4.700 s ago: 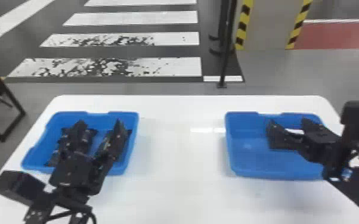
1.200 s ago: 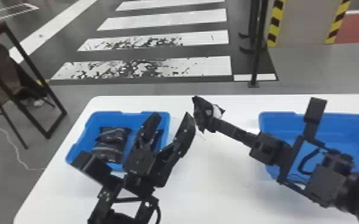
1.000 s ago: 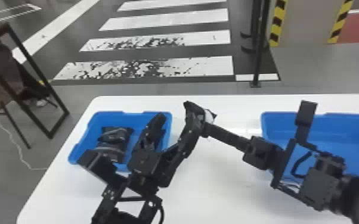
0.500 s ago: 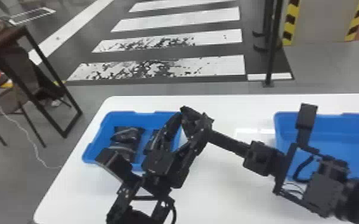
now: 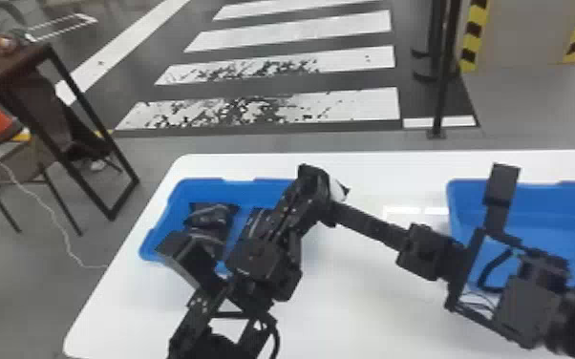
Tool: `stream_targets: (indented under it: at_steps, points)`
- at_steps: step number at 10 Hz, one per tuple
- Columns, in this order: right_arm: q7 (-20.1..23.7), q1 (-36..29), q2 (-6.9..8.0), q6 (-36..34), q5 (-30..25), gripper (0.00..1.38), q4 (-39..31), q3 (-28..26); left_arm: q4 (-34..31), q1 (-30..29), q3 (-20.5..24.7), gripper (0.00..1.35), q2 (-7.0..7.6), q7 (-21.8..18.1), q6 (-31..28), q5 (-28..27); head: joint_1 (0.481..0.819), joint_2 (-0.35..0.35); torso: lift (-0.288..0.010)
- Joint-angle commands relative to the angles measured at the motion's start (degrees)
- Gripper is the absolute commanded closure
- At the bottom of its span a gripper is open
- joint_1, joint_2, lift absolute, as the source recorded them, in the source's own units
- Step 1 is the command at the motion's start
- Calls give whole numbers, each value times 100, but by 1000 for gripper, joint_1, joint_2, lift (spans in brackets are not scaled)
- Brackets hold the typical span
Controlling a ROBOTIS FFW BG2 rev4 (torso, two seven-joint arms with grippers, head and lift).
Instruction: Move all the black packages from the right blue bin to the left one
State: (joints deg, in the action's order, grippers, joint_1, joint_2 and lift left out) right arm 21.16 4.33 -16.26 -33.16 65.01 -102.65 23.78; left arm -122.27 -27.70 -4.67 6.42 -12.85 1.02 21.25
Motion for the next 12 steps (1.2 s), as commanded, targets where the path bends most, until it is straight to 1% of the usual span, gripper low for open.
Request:
stream_targets:
  at_steps: [1,2,3,4,5,6,7,8,9,10,11,12]
  points:
    - [19,17,0,138,12,1151,77,10,-15,-15,33,1223,-10,10,53,-57,695,270,-140]
    - [46,3,0,208,12,1026,133,10,-15,28,101,1223,-18,98,53,-114,695,269,-140]
    - [54,-25,0,321,57,1009,203,-2,70,154,261,1223,-45,248,-31,-388,695,271,-140]
    - [81,-53,-9,363,115,647,302,-48,379,435,410,1223,-54,335,-284,-651,695,281,-140]
    - [107,-109,-18,377,115,298,302,-128,956,885,672,1223,-89,371,-327,-1142,695,285,-140]
    - [125,-180,-18,391,115,124,302,-208,1434,1209,958,1223,-124,450,-228,-1714,695,294,-140]
    - [151,-278,-27,391,103,99,288,-322,1954,1518,1289,1222,-150,625,-17,-2434,695,314,-140]
    - [186,-376,-44,391,80,108,274,-448,2390,1715,1506,1156,-159,713,109,-2639,695,344,-140]
    - [213,-503,-53,391,-11,108,217,-642,2475,1645,1575,664,-150,713,208,-2285,695,350,-140]
    - [248,-658,-44,433,-285,107,119,-939,2460,1518,1541,154,-159,678,461,-1885,695,350,-140]
    - [257,-812,-27,560,-742,102,-22,-1236,2404,1434,1415,55,-168,520,714,-1405,695,350,-140]
    - [257,-995,9,658,-1337,102,-233,-1567,2039,1237,1232,156,-177,502,812,-1257,695,332,-140]
